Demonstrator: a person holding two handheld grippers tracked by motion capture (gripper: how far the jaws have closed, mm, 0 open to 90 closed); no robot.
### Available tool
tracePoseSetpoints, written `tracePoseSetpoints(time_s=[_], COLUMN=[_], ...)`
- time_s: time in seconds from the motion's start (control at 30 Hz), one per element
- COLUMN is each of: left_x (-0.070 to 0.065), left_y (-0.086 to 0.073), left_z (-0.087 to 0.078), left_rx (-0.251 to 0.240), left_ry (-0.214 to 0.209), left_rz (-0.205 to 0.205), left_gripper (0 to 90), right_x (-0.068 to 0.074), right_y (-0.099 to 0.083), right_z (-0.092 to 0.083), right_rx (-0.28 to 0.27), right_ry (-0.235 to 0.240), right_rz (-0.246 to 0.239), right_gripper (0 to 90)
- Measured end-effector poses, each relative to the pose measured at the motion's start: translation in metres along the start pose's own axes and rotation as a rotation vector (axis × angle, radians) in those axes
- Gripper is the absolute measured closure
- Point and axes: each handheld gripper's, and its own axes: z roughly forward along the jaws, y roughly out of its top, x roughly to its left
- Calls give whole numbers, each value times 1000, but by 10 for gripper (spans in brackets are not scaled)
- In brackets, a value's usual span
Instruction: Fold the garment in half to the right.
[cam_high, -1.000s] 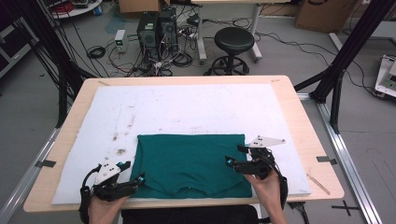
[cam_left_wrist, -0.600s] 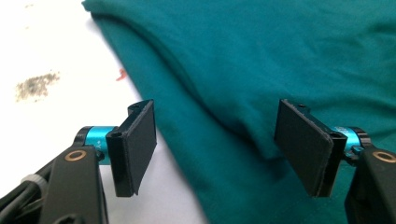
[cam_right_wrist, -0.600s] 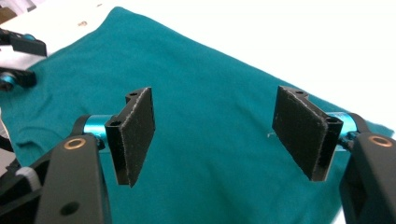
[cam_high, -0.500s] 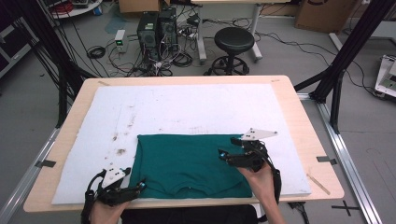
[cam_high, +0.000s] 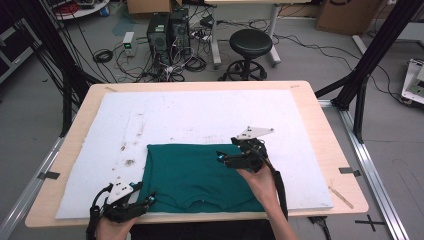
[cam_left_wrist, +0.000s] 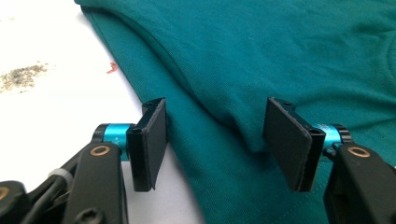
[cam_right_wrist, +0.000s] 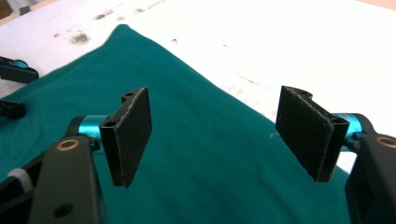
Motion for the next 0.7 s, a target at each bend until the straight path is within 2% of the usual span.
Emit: tracePoseSetpoints(time_s=[0.1, 0.2, 0.37, 0.43, 0.53, 0.7], left_x=[-1, -2, -4, -3, -2, -3], left_y=[-1, -3, -6, -6, -8, -9], left_z=[-1, -2, -2, -2, -3, -3], left_rx=[-10, -17, -36, -41, -53, -61], left_ry=[-5, -6, -17, -23, -48, -81], left_rz=[4, 3, -4, -3, -4, -1], left_gripper=[437, 472, 527, 552, 631, 764], right_x=[5, 9, 16, 15, 12, 17], right_y=[10, 19, 33, 38, 44, 51], right_z=[12, 24, 40, 45, 54, 74], right_rx=[20, 43, 35, 32, 36, 58], right_ry=[16, 7, 38, 30, 47, 98], right_rz=[-8, -6, -3, -1, 18, 8], right_gripper=[276, 276, 276, 276, 282, 283])
